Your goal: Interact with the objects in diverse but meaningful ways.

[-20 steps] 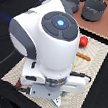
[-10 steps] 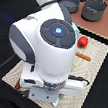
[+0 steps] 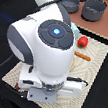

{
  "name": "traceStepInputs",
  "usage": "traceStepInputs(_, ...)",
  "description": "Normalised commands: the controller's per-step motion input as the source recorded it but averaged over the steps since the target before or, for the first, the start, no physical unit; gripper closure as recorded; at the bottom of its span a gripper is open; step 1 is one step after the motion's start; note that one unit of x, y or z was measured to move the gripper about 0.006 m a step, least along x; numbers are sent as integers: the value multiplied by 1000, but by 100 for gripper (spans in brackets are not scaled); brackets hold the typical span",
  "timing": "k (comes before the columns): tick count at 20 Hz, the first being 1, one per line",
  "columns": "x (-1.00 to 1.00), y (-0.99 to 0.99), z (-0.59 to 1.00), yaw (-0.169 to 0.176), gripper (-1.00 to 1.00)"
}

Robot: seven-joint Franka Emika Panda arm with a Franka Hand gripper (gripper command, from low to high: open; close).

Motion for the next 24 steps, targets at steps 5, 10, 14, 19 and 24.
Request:
traceStepInputs(5,-144,739,388,115,100)
traceStepInputs(10,-153,736,357,121,100)
traceStepInputs(14,-297,716,291,112,100)
traceStepInputs(19,-458,606,62,99,100)
traceStepInputs(24,-529,306,-114,85,100)
